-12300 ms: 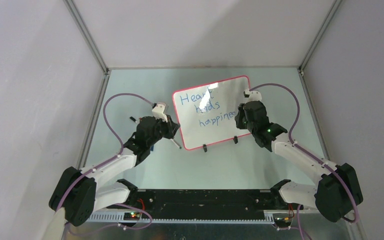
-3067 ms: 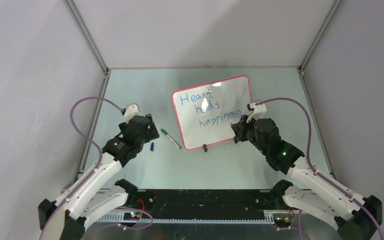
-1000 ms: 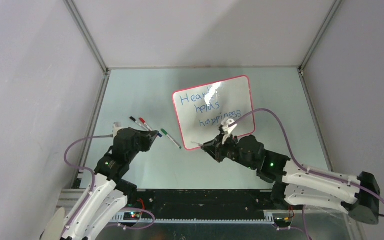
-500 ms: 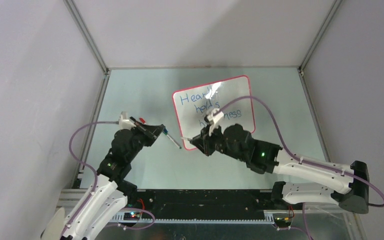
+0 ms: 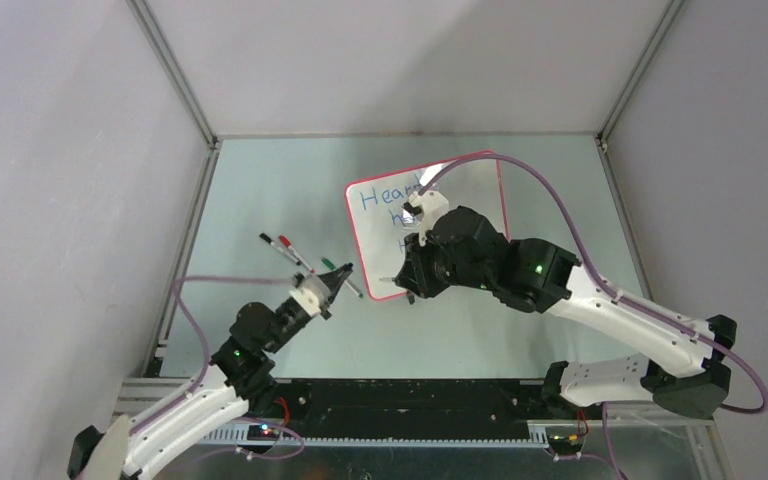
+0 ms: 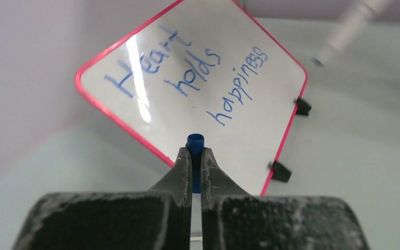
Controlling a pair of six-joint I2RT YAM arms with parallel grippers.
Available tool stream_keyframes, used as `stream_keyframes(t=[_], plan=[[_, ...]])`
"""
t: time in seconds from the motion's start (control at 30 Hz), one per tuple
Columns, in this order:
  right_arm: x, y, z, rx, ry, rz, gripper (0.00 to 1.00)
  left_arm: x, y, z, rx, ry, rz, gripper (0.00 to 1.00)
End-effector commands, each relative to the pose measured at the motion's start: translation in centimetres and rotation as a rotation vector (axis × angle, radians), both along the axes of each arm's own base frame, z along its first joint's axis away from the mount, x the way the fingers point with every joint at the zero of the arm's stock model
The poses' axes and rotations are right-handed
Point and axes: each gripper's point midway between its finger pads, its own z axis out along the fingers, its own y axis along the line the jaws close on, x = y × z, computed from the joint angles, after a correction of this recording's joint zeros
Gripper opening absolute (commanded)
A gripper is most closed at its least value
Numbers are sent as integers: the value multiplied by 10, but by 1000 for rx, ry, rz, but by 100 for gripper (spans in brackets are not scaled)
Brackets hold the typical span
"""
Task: Write a sentence on the whiteboard
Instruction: Insert the whiteboard marker without the cap into the pen cap.
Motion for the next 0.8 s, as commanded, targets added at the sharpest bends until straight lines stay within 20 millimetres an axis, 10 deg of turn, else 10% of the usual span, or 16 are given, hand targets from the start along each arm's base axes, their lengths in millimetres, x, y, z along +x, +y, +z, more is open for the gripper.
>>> stream_keyframes(t=[0.0, 0.77], plan=[[-5, -13, 8, -39, 43, -24, 0, -20, -15, 30, 296, -543, -77, 0], [6, 17, 3, -19, 63, 30, 0, -39, -42, 11, 420, -621, -266, 0]])
